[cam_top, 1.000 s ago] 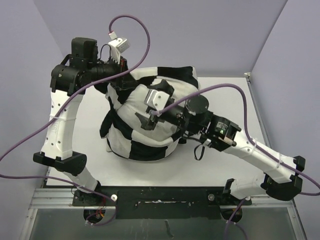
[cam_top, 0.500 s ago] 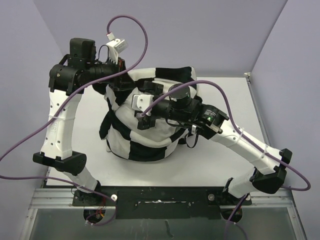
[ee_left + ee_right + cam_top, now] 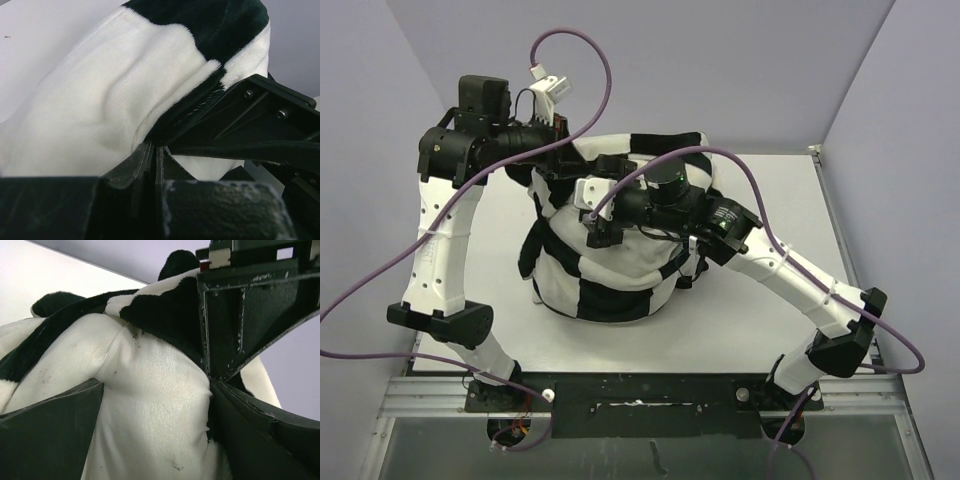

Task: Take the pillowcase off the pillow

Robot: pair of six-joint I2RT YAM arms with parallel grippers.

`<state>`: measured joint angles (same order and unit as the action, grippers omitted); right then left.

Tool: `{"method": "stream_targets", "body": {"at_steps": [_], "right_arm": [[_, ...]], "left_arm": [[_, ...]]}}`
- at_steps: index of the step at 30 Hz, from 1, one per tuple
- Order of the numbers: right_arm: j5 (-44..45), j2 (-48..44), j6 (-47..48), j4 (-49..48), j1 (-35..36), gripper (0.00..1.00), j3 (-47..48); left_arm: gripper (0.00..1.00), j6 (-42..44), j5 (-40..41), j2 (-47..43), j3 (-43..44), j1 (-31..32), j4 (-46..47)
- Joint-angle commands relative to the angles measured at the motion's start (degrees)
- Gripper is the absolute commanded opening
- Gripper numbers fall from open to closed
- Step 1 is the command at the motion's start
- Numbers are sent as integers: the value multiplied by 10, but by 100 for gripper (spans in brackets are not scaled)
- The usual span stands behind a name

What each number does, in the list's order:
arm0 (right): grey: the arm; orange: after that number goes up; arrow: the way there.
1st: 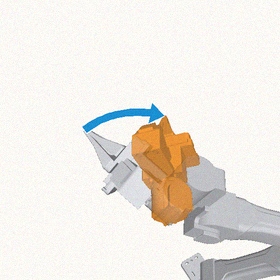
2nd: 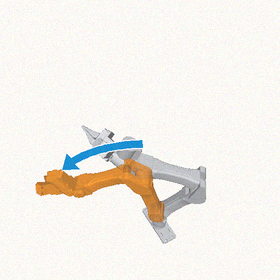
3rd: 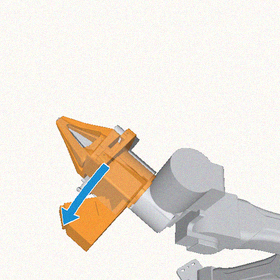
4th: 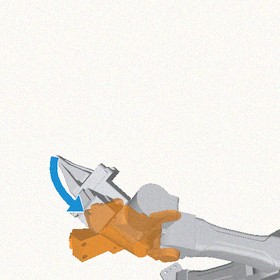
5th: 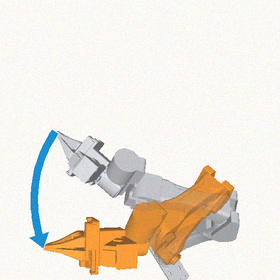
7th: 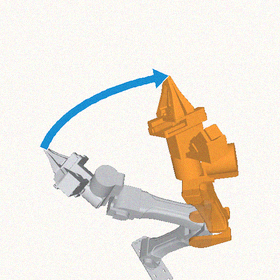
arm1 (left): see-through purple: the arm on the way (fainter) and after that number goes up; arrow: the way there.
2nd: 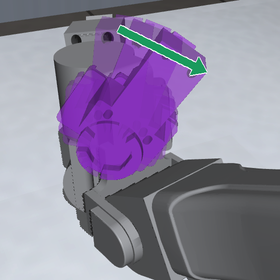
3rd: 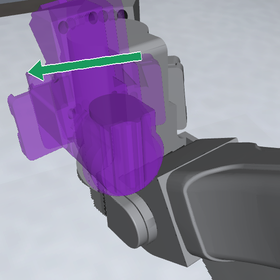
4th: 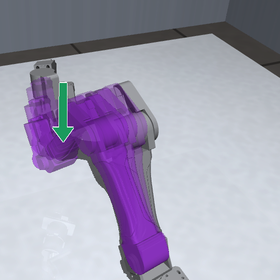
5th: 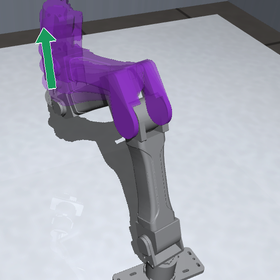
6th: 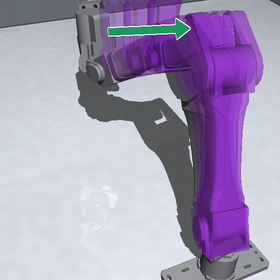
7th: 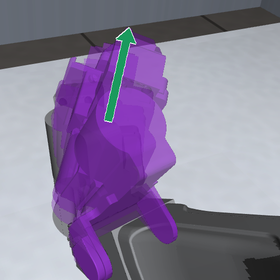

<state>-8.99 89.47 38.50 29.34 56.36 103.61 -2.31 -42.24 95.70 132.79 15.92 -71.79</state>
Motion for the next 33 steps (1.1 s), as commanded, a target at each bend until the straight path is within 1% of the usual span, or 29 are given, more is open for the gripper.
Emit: {"method": "stream_targets", "body": {"at_steps": [1, 3, 4, 5, 6, 8, 9, 10, 15, 20, 23, 26, 33], "right_arm": [[-1, -10, -65, 17, -18, 89, -66], [3, -23, -89, -1, -18, 80, -95], [7, -27, -95, -1, -19, 74, -101], [7, -28, -101, 2, -20, 66, -103], [6, -28, -106, 4, -20, 55, -102], [0, -30, -116, 1, -20, 29, -99], [-3, -32, -118, -4, -17, 10, -97], [-2, -36, -120, -12, -12, 1, -97], [-17, -59, -126, -31, 17, 0, -106], [-23, -92, -130, -41, 51, 0, -141], [-30, -120, -149, -56, 50, 0, -182], [-21, -154, -169, -71, 46, 0, -238], [-11, -253, -213, -122, 30, 0, -347]], "left_arm": [[0, -5, -46, -8, 14, -5, -7], [0, -7, -47, -8, 17, -14, -1], [0, -8, -48, -7, 19, -18, 2], [0, -9, -48, -5, 24, -22, 4], [0, -9, -46, -4, 28, -24, 7], [0, -13, -44, -2, 33, -30, 14], [0, -14, -41, 0, 35, -33, 19], [0, -15, -36, 0, 38, -33, 24], [0, -2, 10, 18, 68, -43, 42], [0, 7, 50, 46, 113, -70, 76], [0, 29, 82, 54, 134, -82, 98], [0, 50, 99, 52, 135, -97, 121], [0, 82, 117, 40, 107, -123, 153]]}}
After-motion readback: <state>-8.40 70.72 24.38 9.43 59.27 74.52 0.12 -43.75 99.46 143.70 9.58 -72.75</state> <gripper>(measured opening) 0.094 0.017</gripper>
